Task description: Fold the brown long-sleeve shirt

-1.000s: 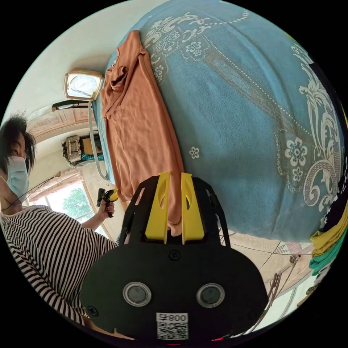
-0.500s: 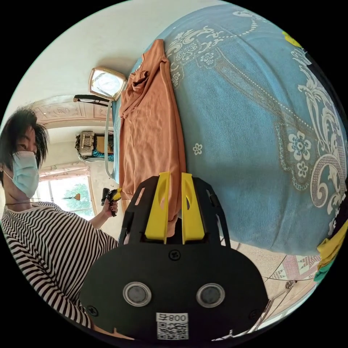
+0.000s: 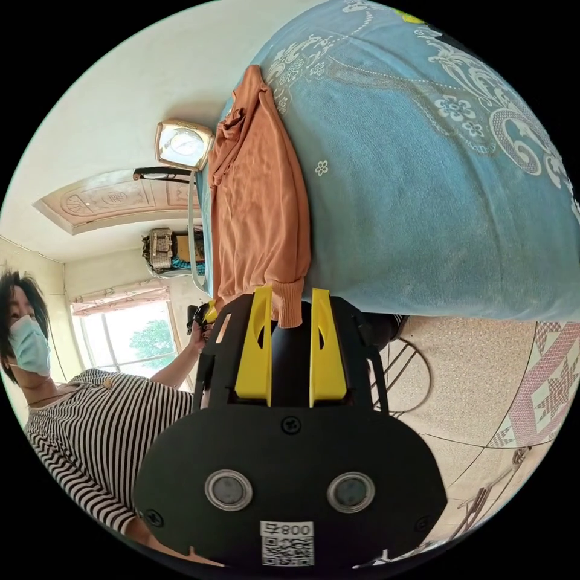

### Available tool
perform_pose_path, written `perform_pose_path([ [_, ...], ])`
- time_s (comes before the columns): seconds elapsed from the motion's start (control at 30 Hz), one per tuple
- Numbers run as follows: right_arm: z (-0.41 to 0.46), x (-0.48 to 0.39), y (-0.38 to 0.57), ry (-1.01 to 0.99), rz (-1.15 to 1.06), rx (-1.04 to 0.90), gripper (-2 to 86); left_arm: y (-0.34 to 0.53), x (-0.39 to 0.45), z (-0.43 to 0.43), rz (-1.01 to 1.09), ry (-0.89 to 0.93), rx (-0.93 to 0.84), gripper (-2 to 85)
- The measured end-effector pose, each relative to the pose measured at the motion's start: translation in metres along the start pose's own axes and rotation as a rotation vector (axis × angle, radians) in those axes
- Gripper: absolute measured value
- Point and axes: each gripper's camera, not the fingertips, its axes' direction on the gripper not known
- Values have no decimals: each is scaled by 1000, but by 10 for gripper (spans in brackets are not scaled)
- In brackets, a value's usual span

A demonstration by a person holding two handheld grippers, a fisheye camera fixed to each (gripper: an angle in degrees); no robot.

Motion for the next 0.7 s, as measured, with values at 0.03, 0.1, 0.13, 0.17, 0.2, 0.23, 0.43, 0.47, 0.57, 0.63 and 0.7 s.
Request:
perform_pose_path([
  [0.03, -1, 3, 6, -23, 6, 9, 102, 6, 1, 3, -10, -6, 6, 125],
  [0.1, -2, 5, 13, -33, 5, 17, 100, 15, 2, 10, -22, 14, 15, 123],
  [0.13, -2, 6, 17, -29, 7, 16, 98, 21, 3, 12, -37, 8, 29, 122],
  [0.17, -3, 7, 20, -43, 9, 20, 95, 28, 4, 13, -51, 2, 37, 119],
  [0.2, -4, 7, 22, -53, 5, 22, 94, 32, 4, 13, -61, 3, 39, 117],
  [0.23, -5, 7, 26, -50, 2, 22, 90, 40, 3, 13, -82, 27, 51, 115],
  [0.43, -14, 19, 48, -117, 38, 50, 80, 79, 20, 18, -91, 45, 56, 110],
  [0.47, -18, 20, 54, -128, 45, 58, 77, 85, 26, 20, -98, 23, 41, 106],
  [0.57, -31, 15, 69, -151, 35, 75, 71, 101, 44, 20, -87, -26, 22, 89],
  [0.63, -41, 7, 77, -150, 11, 80, 69, 112, 57, 16, -59, -25, 28, 81],
  [0.7, -52, -5, 85, -153, -31, 84, 67, 124, 70, 9, -28, 17, 52, 76],
])
